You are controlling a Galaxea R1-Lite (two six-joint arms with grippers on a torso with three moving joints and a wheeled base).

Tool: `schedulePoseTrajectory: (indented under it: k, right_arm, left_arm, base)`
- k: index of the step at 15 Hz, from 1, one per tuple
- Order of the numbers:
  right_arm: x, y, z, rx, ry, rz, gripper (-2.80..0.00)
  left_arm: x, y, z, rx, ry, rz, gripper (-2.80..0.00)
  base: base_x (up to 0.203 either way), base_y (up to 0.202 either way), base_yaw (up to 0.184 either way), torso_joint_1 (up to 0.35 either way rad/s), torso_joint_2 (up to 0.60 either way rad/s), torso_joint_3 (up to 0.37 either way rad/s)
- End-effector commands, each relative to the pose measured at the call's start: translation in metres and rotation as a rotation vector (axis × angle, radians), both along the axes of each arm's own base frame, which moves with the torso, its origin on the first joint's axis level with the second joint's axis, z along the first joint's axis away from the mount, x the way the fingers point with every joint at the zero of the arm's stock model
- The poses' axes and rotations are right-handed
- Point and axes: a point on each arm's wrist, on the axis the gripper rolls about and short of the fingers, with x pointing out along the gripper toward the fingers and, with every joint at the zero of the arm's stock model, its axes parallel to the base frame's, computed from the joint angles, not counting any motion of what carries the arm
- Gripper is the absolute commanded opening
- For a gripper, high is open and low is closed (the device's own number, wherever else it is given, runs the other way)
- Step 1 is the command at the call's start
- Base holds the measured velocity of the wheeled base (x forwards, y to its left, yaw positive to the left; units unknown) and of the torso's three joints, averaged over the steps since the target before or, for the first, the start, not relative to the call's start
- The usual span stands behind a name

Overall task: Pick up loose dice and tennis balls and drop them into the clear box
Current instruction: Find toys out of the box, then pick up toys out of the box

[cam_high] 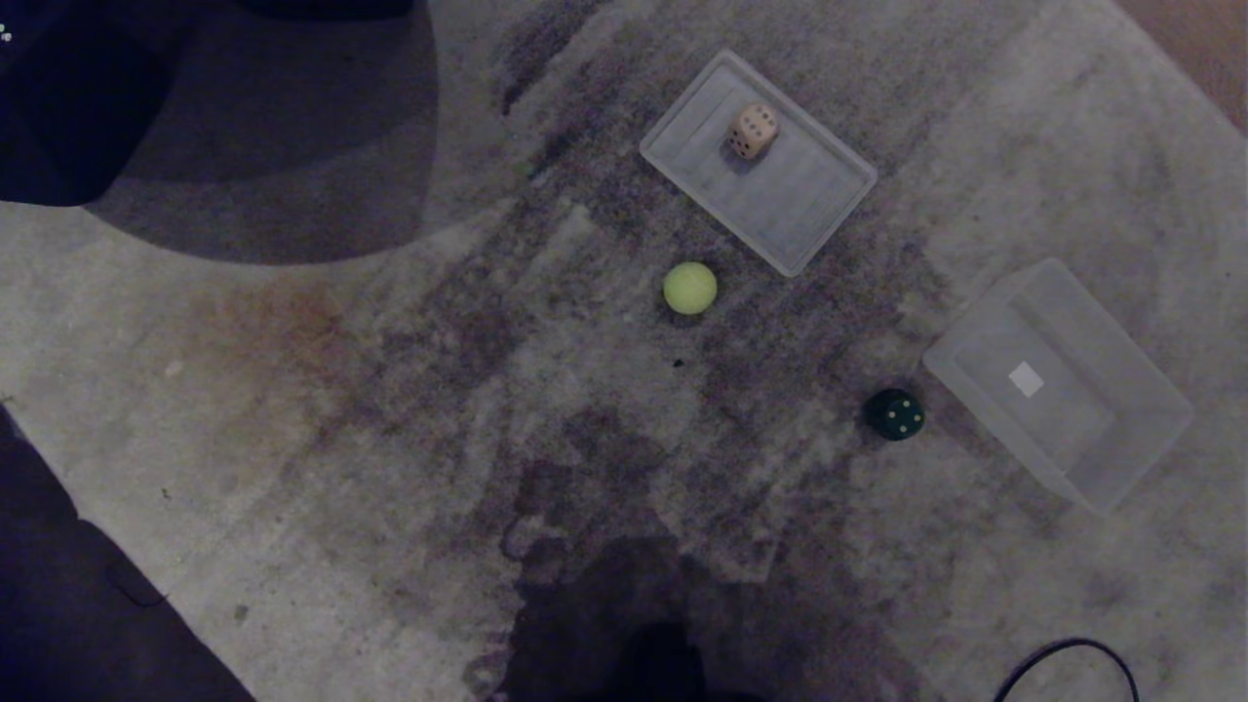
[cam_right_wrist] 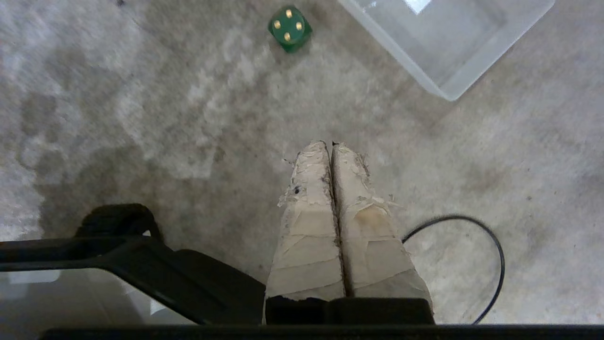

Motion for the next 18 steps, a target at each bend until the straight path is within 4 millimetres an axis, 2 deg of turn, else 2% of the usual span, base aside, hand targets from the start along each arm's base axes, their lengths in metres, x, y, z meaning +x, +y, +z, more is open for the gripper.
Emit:
schedulePoseTrajectory:
  k: [1, 6, 8, 10, 12, 14, 18]
  right_arm:
    - [0.0, 0.0, 0.0, 0.0, 0.0, 0.002, -2.8]
    - [-0.001, 0.0, 0.001, 0.002, 0.002, -0.005, -2.8]
    - [-0.004, 0.0, 0.017, 0.002, -0.005, -0.013, -2.8]
    - [-0.003, 0.0, 0.042, 0.002, 0.052, -0.029, -2.8]
    - [0.013, -0.001, 0.065, 0.002, 0.164, -0.047, -2.8]
    - [0.04, -0.001, 0.079, 0.021, 0.285, -0.065, -2.8]
    - [0.098, -0.002, 0.09, 0.105, 0.406, -0.102, -2.8]
  left_arm:
    - [0.0, 0.0, 0.0, 0.019, 0.001, -0.004, -2.8]
    - [0.0, 0.0, 0.0, 0.002, 0.003, 0.002, -2.8]
    - [0.0, 0.0, -0.001, -0.005, 0.004, 0.005, -2.8]
    - [0.0, 0.0, -0.001, -0.017, 0.004, 0.006, -2.8]
    - [0.0, 0.0, -0.001, -0.025, 0.006, 0.006, -2.8]
    - [0.0, 0.0, -0.001, -0.025, 0.006, 0.011, -2.8]
    - [0.0, 0.0, -0.001, -0.025, 0.005, 0.014, -2.8]
  base:
    - [0.0, 0.0, 0.0, 0.002, 0.0, -0.203]
    - [0.0, 0.0, 0.0, 0.001, 0.0, -0.051]
    - [0.0, 0.0, 0.0, 0.0, 0.0, 0.0]
    - [0.0, 0.0, 0.0, 0.0, 0.0, 0.0]
    - [0.0, 0.0, 0.0, 0.0, 0.0, 0.0]
    - [0.0, 0.0, 0.0, 0.0, 0.0, 0.0]
    - [0.0, 0.0, 0.0, 0.0, 0.0, 0.0]
